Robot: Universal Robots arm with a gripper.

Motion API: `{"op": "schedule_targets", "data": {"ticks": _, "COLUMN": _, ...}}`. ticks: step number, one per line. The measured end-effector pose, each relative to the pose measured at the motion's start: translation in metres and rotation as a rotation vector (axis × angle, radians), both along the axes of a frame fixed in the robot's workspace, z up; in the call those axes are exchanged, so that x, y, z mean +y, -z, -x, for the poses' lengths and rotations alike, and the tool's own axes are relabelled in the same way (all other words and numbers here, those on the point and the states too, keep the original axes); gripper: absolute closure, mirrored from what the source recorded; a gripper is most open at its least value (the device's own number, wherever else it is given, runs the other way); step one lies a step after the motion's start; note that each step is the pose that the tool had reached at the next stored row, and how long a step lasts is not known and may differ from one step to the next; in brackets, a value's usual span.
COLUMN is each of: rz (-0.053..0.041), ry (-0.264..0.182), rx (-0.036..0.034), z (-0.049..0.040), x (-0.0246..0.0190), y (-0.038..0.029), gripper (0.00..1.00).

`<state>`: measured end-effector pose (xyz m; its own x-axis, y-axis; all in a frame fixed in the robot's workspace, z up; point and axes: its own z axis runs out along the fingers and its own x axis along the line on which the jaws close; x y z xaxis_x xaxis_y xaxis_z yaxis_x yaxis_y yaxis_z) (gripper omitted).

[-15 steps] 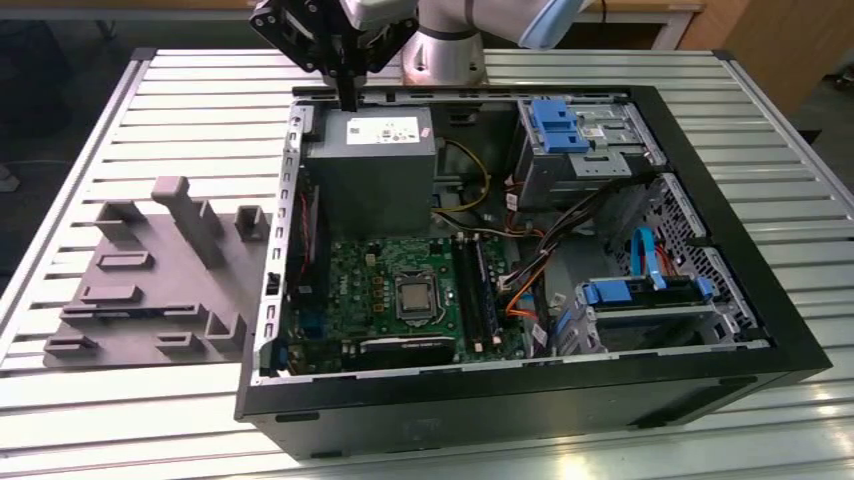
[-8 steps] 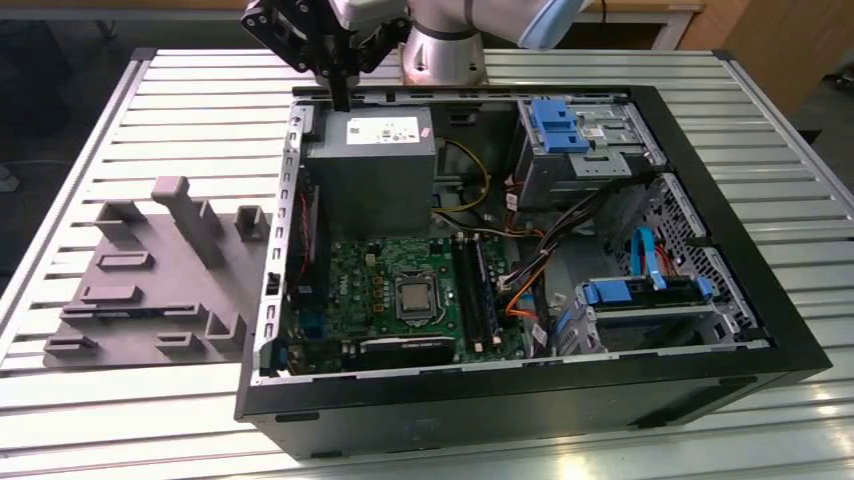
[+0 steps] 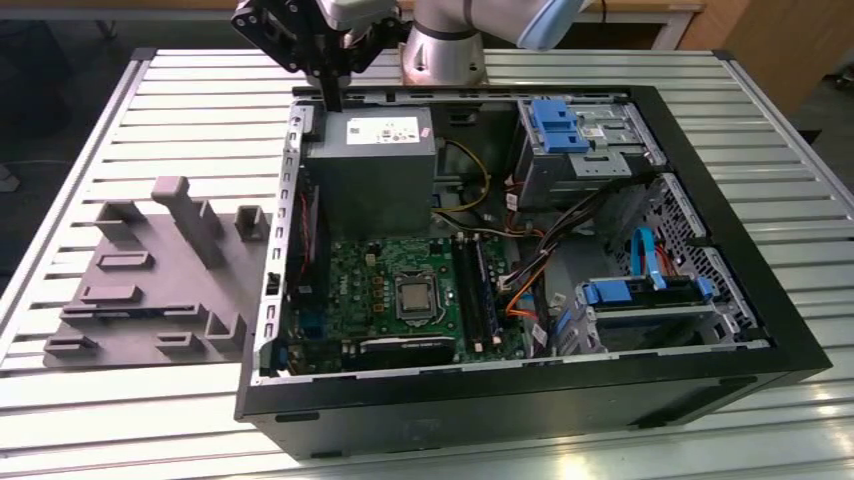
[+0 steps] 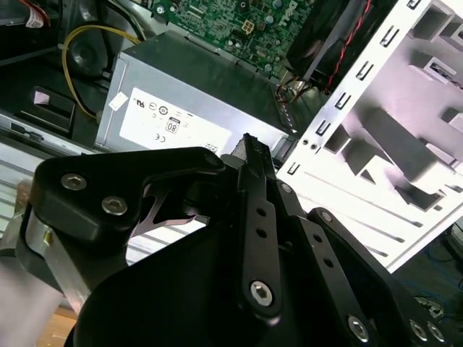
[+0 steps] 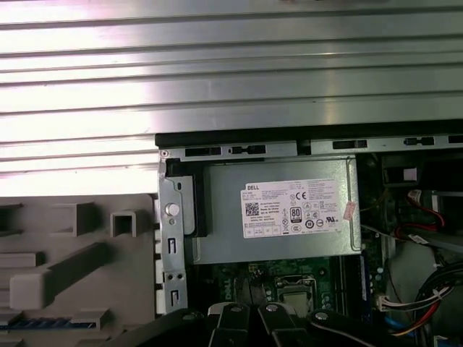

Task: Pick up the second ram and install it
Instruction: 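Reach for the second ram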

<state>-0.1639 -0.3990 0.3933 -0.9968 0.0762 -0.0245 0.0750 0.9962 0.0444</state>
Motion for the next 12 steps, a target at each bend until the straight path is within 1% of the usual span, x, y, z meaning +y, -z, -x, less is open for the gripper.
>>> {"op": "schedule_targets", "data": {"ticks": 12, "rz": 0.0000, "ry": 0.000, "rx": 0.0000, "z": 0.0110, "x": 0.0000, "y": 0.0000, "gripper": 0.89}}
